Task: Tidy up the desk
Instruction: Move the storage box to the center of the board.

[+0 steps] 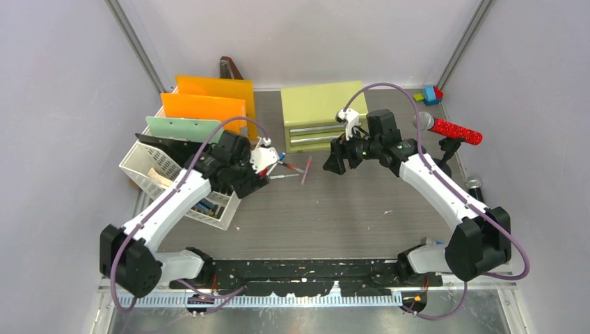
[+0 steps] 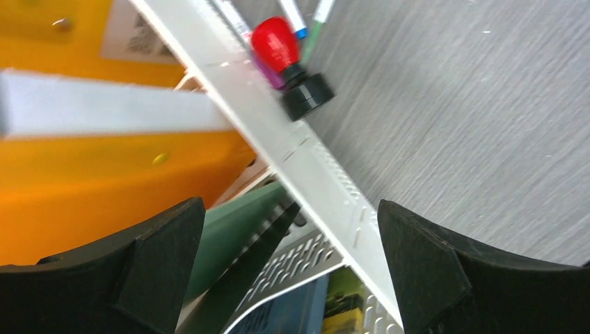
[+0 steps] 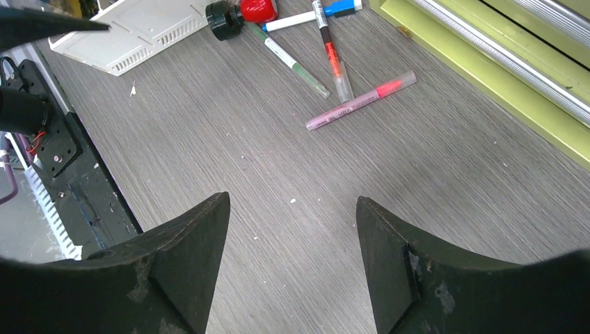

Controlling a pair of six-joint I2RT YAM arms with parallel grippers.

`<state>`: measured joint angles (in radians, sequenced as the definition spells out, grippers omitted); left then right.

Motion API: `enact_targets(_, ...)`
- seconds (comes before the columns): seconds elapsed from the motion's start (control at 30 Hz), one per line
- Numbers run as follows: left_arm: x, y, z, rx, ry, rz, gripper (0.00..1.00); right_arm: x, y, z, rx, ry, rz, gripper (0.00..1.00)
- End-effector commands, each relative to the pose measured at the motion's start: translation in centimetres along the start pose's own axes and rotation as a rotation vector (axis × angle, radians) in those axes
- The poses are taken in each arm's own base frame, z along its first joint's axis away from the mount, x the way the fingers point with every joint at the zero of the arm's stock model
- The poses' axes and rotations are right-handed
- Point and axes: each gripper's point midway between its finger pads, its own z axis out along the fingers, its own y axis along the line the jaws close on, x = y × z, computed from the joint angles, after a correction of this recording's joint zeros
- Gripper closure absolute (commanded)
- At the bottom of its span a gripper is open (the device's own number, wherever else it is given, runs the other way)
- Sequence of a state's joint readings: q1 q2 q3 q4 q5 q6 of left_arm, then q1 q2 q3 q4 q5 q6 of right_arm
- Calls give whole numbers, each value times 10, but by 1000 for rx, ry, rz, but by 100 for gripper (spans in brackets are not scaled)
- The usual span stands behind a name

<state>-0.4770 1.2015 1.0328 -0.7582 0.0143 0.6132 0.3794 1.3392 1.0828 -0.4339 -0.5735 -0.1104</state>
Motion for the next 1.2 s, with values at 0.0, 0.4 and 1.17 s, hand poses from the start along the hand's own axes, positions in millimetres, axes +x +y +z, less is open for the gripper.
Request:
enact_targets(0.0, -23, -9, 22, 85, -31, -45, 1, -20, 4, -14, 9, -81, -53, 27)
enact_targets(0.4, -23, 10, 79, 57, 76, -83, 1, -7, -3, -21, 35, -72, -61, 27)
enact_targets(1.17, 20, 100, 101, -314, 233, -281, 37, 5, -8, -13, 18, -47, -25, 27)
